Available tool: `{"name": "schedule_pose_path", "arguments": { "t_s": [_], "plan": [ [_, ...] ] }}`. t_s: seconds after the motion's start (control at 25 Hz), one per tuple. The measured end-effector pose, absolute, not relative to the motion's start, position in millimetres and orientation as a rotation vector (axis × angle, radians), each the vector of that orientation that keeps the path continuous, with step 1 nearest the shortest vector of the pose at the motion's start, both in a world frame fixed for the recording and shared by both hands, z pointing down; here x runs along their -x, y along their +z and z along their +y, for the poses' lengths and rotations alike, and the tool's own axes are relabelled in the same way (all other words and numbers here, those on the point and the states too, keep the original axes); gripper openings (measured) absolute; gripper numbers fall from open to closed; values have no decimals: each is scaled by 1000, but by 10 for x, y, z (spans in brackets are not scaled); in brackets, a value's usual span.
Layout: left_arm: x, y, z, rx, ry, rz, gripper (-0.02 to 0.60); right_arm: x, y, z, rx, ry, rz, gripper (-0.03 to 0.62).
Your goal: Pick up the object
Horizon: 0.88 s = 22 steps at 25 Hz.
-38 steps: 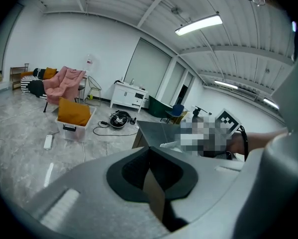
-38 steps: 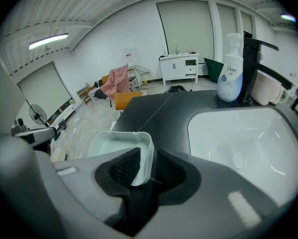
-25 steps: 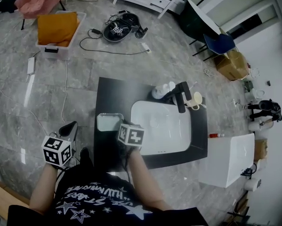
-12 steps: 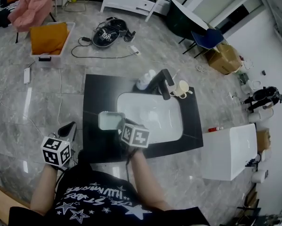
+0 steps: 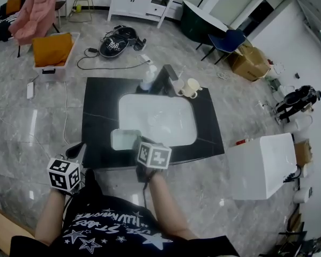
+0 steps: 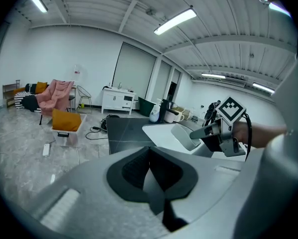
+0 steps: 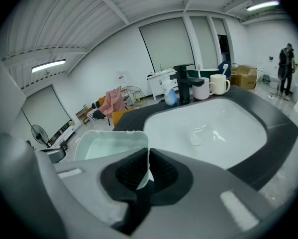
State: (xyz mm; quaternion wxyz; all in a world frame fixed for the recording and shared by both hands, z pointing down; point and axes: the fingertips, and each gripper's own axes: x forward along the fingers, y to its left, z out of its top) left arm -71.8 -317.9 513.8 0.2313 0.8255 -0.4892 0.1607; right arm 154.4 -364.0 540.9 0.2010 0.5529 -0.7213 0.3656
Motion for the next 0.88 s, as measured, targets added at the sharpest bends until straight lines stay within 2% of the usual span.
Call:
{"name": "schedule_pose_path", "arguments": {
  "t_s": [0.56, 0.88],
  "plan": [
    [207, 5013, -1869, -2244, 467, -1404, 9, -2117, 5516, -2390, -1521, 1063, -2037, 11],
    [88, 5034, -1641, -2261, 501, -1372, 9, -2262, 5638, -2038, -1559, 1110, -2012, 11]
  ]
}}
